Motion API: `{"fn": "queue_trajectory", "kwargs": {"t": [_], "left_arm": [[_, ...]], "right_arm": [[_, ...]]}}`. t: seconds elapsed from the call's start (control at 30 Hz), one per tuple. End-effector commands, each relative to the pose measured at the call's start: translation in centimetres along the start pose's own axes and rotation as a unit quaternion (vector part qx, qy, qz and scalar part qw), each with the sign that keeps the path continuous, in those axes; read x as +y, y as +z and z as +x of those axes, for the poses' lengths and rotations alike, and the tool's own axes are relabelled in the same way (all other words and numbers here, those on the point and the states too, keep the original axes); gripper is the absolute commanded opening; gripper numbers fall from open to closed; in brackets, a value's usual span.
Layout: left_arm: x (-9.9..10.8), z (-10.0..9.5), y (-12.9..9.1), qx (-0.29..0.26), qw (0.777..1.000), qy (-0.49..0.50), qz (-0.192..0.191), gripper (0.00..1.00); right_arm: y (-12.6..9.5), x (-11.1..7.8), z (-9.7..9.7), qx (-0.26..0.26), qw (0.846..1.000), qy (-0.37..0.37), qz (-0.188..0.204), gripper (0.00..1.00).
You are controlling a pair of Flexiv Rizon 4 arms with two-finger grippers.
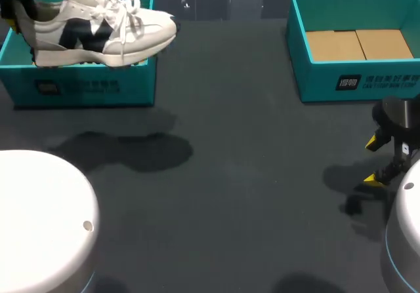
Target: Take the shoe out of the shoebox, open the shoe tongue, remove and reinsert the insole, then place the shoe into the shoebox
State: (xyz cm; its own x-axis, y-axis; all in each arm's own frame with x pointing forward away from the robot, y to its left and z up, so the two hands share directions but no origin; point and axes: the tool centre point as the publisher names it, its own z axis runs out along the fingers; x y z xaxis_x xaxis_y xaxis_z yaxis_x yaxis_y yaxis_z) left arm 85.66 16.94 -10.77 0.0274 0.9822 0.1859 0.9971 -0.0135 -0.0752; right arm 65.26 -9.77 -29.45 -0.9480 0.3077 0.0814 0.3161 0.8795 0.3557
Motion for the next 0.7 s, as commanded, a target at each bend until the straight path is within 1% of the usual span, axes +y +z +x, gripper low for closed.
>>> {"fn": "queue_trajectory", "kwargs": {"t": [0.03, 0.13, 0.57, 0.63, 0.7], "left_arm": [[-3.9, -2.9, 0.2, 0.023, 0.999, 0.001, -0.037, 0.00], [-5.3, -4.9, 0.2, 0.025, 0.999, 0.003, -0.036, 0.00], [-5.3, -4.9, 0.2, 0.025, 0.999, 0.003, -0.036, 0.00], [-6.2, -5.5, 1.1, 0.063, 0.997, -0.021, -0.039, 0.00], [-7.1, -7.0, 1.4, 0.079, 0.996, -0.033, -0.033, 0.00]], "right_arm": [[-0.1, 0.0, 0.2, -0.001, 1.000, 0.000, 0.000, 1.00], [-0.1, 0.0, 0.2, -0.001, 1.000, 0.000, 0.000, 1.00], [-0.1, 0.0, 0.2, -0.001, 1.000, 0.000, 0.000, 1.00], [-0.1, 0.0, 0.2, -0.001, 1.000, 0.000, 0.000, 1.00], [-0.1, 0.0, 0.2, -0.001, 1.000, 0.000, 0.000, 1.00]]}}
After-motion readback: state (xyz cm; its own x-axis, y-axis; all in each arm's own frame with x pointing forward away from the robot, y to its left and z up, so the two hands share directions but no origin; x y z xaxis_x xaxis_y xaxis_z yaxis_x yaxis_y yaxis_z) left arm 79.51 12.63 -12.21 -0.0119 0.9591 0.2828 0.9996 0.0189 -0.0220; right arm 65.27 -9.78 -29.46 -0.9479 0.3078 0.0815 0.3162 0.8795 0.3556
